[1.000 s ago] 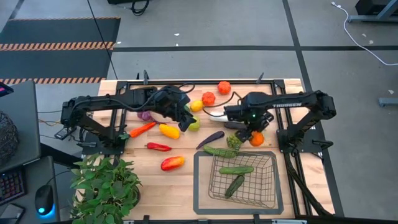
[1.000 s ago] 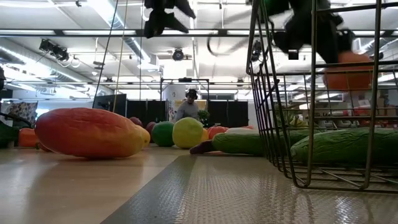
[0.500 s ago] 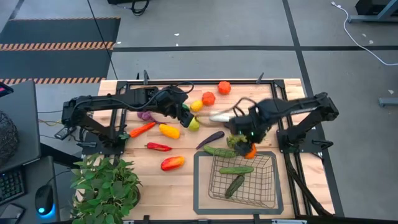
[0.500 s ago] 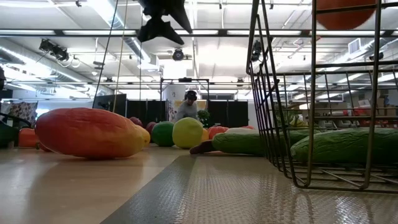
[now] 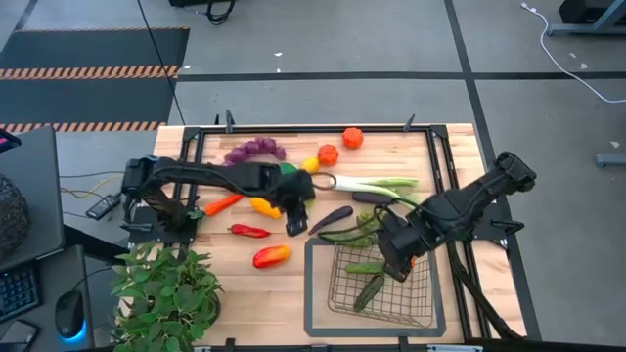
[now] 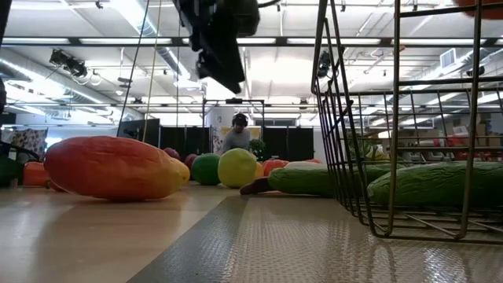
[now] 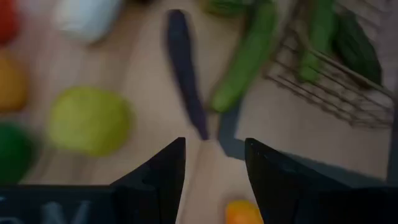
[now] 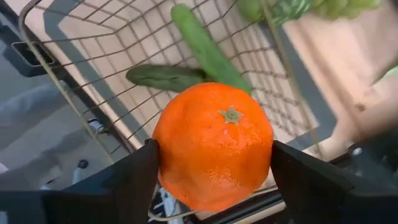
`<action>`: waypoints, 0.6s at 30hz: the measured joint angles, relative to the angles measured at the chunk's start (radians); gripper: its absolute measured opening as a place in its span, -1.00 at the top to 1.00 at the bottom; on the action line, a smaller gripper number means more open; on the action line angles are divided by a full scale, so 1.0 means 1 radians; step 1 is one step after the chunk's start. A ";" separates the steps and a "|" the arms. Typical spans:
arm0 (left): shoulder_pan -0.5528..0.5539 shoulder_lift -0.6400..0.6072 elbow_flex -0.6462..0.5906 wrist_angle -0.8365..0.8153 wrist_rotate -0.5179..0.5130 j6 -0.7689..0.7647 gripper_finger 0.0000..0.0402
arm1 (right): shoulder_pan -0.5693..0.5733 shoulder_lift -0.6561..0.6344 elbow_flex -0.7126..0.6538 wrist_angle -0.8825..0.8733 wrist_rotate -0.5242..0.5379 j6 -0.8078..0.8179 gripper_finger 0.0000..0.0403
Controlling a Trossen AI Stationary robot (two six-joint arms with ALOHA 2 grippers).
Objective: Build produce basket
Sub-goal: Put the orange into the wire basket, then adjust the wire basket
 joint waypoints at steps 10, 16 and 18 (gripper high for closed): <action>-0.073 0.039 0.001 0.064 0.028 0.267 0.13 | 0.144 0.000 0.000 0.048 0.106 0.369 -0.95; -0.070 0.115 0.001 0.112 0.026 0.358 0.00 | 0.175 0.000 0.000 0.011 0.106 0.577 -0.91; -0.070 0.148 0.001 0.121 0.025 0.389 -0.05 | 0.190 0.001 0.000 -0.012 0.098 0.647 -0.90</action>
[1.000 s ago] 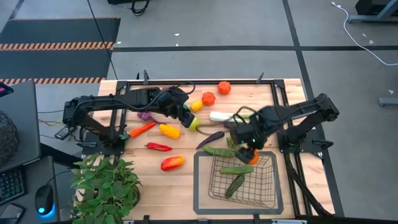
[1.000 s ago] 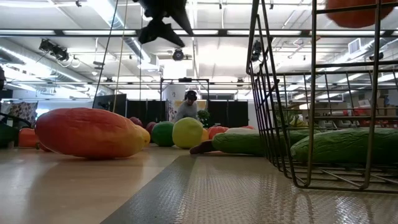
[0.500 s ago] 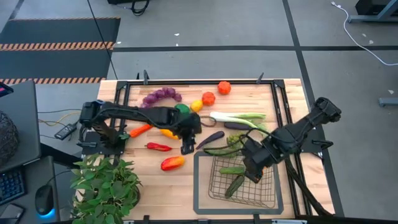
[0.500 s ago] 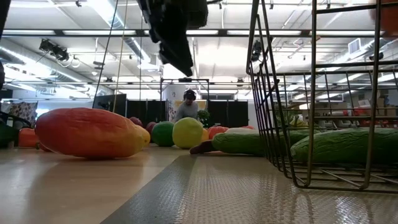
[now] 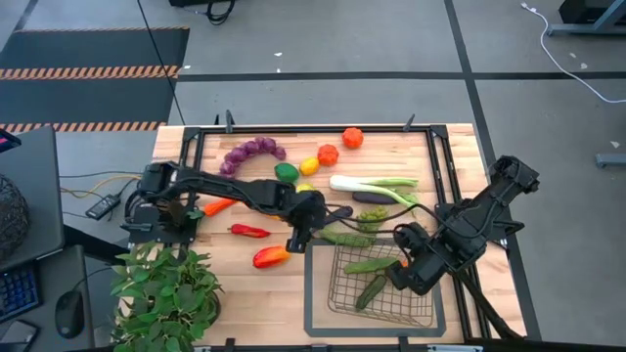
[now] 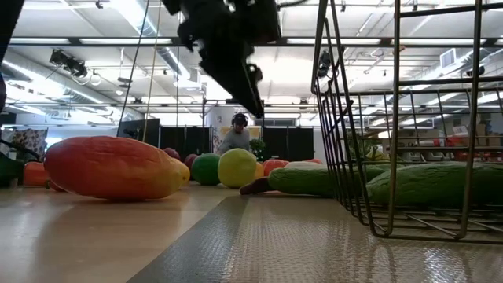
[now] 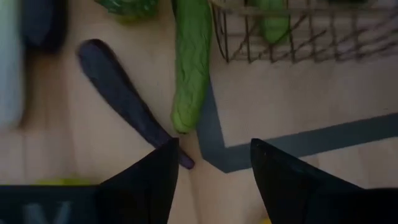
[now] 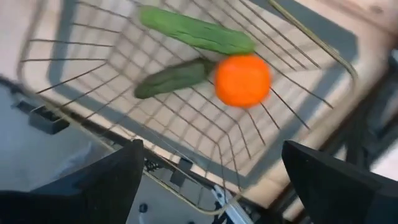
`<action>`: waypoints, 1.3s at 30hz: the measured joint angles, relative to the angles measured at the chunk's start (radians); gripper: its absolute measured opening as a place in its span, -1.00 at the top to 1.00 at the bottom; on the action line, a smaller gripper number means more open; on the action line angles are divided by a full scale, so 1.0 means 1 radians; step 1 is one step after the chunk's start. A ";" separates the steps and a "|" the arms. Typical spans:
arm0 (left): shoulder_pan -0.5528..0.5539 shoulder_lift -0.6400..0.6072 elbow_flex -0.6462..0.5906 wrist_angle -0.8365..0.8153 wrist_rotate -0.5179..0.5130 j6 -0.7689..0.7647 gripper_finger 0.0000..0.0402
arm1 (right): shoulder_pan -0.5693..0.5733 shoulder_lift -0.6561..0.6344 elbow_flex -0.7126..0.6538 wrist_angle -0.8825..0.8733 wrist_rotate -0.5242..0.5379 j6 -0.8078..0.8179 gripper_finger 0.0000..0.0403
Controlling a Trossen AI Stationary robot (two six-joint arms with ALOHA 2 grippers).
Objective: Build produce basket
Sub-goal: Adjust the wire basket
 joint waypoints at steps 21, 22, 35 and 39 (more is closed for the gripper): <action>0.002 0.066 -0.001 0.128 0.001 0.034 -0.03 | 0.163 0.002 -0.202 0.093 -0.154 0.377 -0.68; 0.002 0.067 -0.001 0.127 0.001 0.021 -0.03 | 0.163 0.002 -0.211 0.093 -0.151 0.377 -0.67; -0.034 0.066 -0.001 0.071 0.002 -0.147 0.04 | 0.163 0.002 -0.405 0.280 -0.129 0.349 -0.38; -0.044 0.066 -0.001 0.065 0.003 -0.160 0.04 | 0.163 0.002 -0.425 0.288 -0.131 0.331 -0.29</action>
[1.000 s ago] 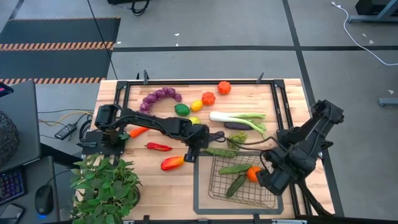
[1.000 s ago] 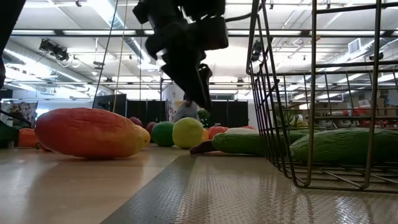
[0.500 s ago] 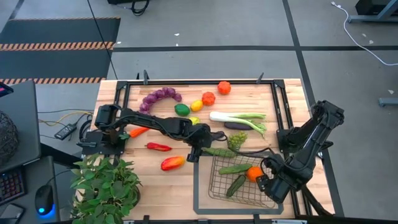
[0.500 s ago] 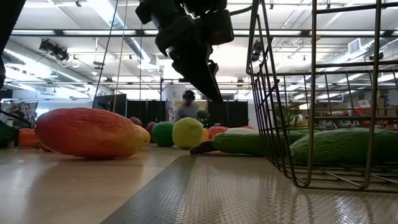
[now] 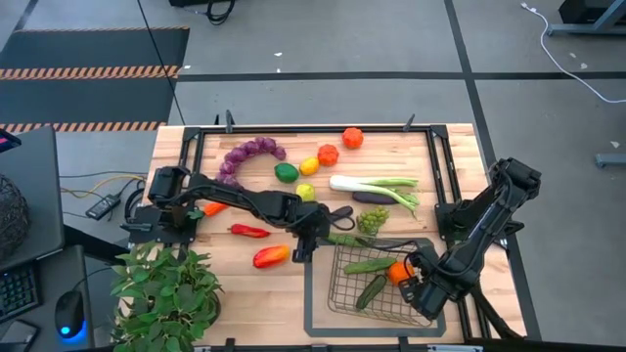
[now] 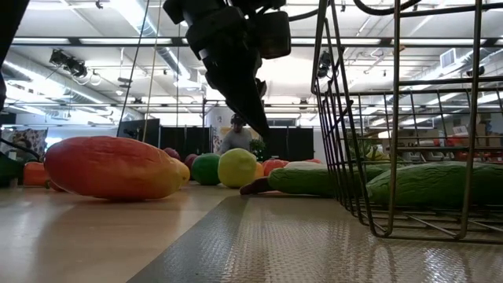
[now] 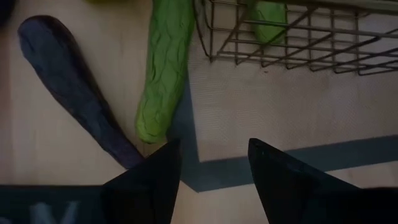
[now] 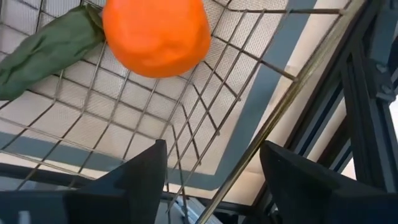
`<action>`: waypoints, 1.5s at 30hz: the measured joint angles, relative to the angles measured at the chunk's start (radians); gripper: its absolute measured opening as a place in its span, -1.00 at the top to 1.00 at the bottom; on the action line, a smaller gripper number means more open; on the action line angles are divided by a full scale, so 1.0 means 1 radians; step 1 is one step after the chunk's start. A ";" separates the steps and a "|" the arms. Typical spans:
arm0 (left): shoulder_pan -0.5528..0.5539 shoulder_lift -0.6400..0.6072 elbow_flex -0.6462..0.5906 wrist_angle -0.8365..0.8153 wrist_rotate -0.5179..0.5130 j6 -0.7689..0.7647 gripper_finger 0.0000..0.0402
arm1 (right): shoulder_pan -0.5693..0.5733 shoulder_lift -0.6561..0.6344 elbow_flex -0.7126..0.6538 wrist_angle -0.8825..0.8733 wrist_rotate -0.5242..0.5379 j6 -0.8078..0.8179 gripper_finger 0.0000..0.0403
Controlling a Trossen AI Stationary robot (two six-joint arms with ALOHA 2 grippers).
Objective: Build produce basket
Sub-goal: Adjust the wire basket
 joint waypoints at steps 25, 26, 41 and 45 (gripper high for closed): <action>0.000 -0.001 0.000 0.003 -0.003 -0.089 0.12 | 0.000 0.000 -0.015 -0.082 -0.019 -0.142 0.47; 0.000 -0.001 0.000 0.003 -0.003 -0.090 0.12 | 0.000 0.000 -0.015 -0.083 -0.017 -0.148 0.48; 0.000 -0.001 0.000 0.013 -0.003 -0.086 0.14 | -0.022 -0.001 -0.015 -0.118 0.015 -0.204 0.62; 0.000 -0.002 0.000 0.025 -0.003 -0.086 0.14 | -0.033 -0.001 -0.015 -0.118 0.008 -0.211 0.62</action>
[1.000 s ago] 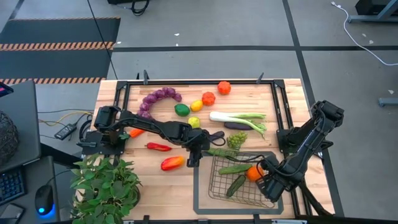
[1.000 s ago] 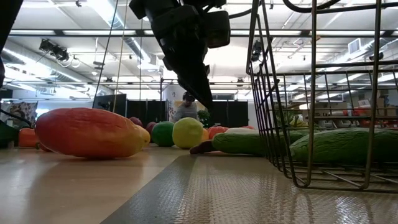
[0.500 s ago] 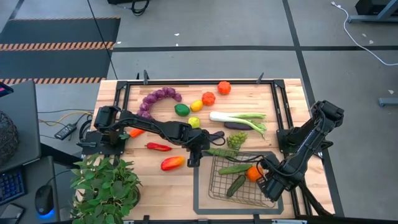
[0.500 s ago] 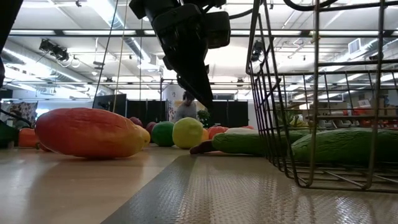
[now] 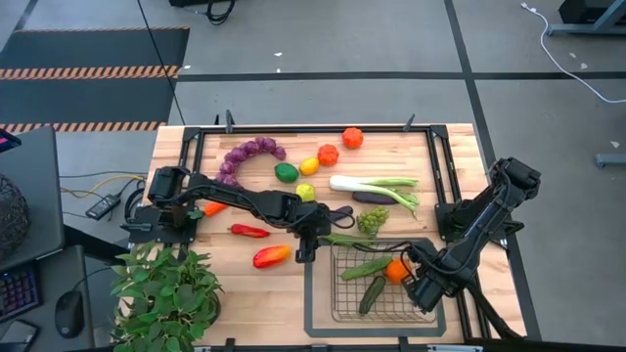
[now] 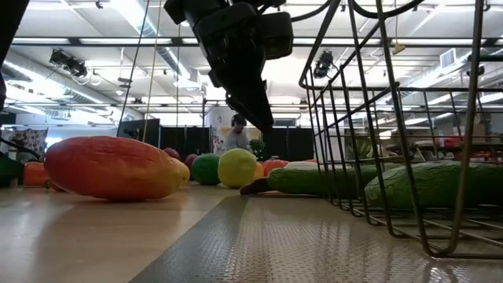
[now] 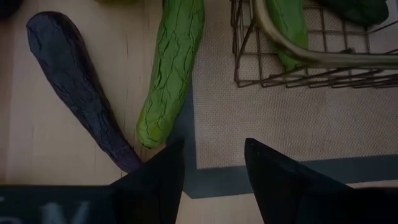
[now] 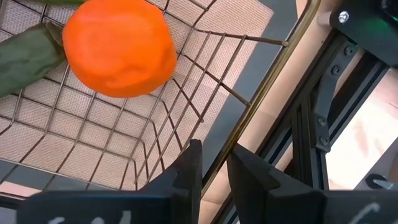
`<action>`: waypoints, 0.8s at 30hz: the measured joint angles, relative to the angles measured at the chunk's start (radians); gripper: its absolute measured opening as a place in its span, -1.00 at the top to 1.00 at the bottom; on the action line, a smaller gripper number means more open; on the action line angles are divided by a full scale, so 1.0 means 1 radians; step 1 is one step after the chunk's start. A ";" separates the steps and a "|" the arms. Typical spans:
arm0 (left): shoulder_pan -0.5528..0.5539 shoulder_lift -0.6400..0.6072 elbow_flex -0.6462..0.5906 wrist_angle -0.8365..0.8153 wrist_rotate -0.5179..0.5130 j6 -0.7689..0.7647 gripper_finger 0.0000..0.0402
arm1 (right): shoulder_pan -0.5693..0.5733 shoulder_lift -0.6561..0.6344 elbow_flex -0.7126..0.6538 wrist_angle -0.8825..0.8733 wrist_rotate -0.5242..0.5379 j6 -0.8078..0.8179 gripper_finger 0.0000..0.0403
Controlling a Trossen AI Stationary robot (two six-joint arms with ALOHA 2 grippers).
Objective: Build produce basket
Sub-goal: Adjust the wire basket, then put the cucumber into the wire basket
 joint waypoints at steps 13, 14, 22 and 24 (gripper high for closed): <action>0.016 0.000 0.000 0.034 -0.034 0.173 0.11 | -0.002 -0.029 0.009 0.016 -0.026 0.017 0.19; 0.018 0.000 0.000 0.040 -0.026 0.202 0.10 | -0.002 -0.039 0.014 0.010 -0.018 0.023 0.14; 0.046 0.014 0.002 0.082 -0.009 0.331 -0.04 | -0.002 -0.132 0.134 -0.065 0.141 0.046 -0.25; 0.059 0.028 0.001 0.075 0.023 0.331 -0.08 | -0.002 -0.146 0.167 -0.092 0.160 0.066 -0.31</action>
